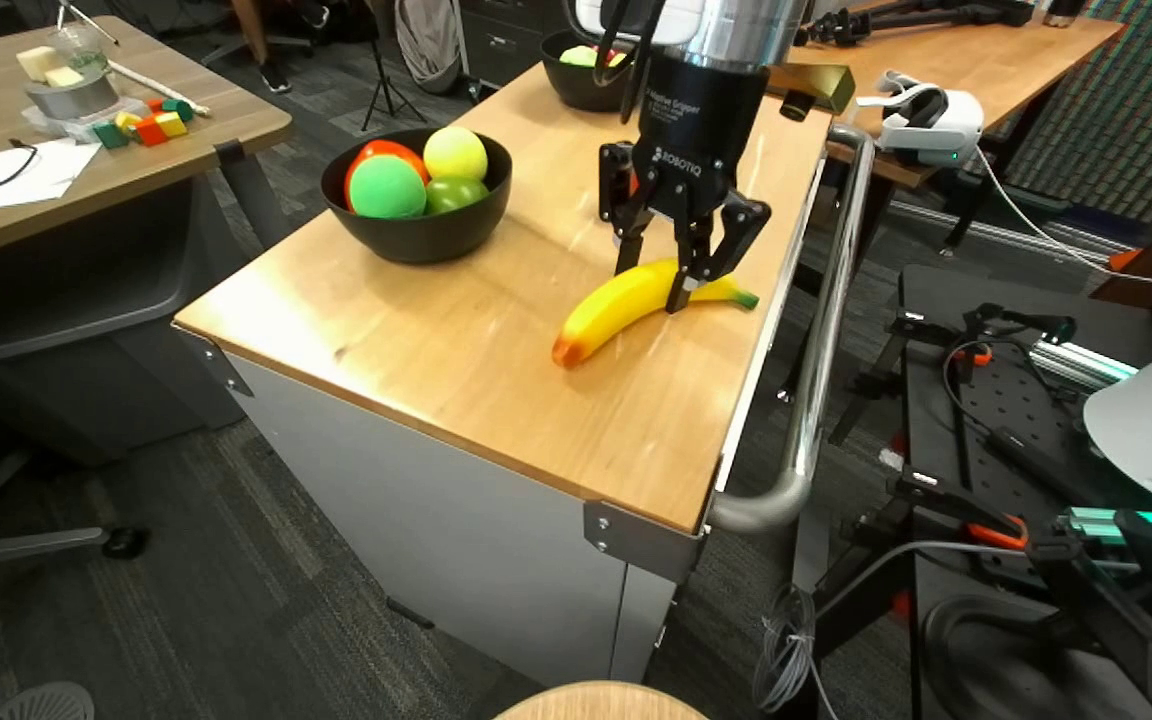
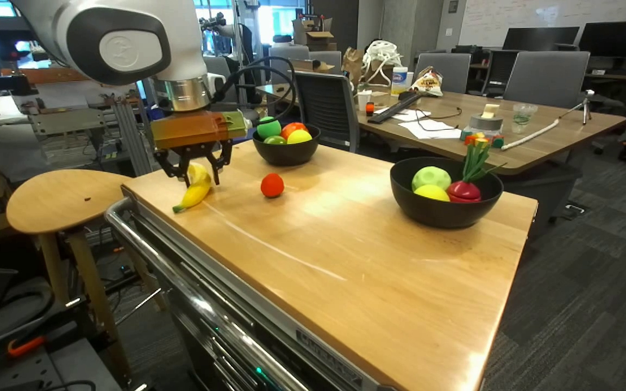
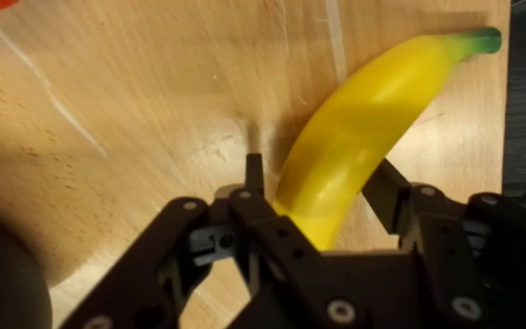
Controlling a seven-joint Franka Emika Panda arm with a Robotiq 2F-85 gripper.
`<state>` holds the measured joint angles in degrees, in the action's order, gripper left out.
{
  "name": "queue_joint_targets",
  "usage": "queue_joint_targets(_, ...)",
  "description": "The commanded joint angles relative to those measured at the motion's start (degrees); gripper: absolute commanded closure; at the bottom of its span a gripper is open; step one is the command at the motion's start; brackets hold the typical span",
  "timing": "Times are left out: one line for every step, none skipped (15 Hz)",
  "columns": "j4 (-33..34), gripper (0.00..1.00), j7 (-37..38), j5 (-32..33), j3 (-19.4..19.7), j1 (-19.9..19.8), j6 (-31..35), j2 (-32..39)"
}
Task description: Pick up all the fruits from the table and put 5 fruits in the bowl to the right and 4 fruits into the bowl to the left
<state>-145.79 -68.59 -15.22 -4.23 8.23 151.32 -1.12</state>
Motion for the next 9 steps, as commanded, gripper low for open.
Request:
queue_joint_targets(0.9,0.73,1.2,2.4,-0.3,-1.0,2.2,0.8)
queue_joint_targets(1.6,0.82,1.0,2.0,-0.1,-1.3,1.8,0.6)
queue_joint_targets(3.1,0.84,-0.7,1.2,0.2,-1.7,-0.3,-0.3)
queue_joint_targets(4.8,0.84,-2.5,1.4,0.6,-2.3,-2.4,-1.2)
queue_joint_targets(6.8,0.84,-4.6,1.9,1.2,-3.0,-4.9,-2.0)
queue_joint_targets(9.0,0.84,-7.1,3.6,2.2,-4.1,-6.7,-3.1)
queue_joint_targets(10.6,0.84,-9.6,5.2,2.9,-4.7,-7.2,-3.6)
queue_joint_targets(12.2,0.84,-11.5,7.5,3.9,-5.6,-6.9,-4.1)
queue_joint_targets(13.8,0.84,-12.3,9.7,5.1,-6.6,-5.5,-4.4)
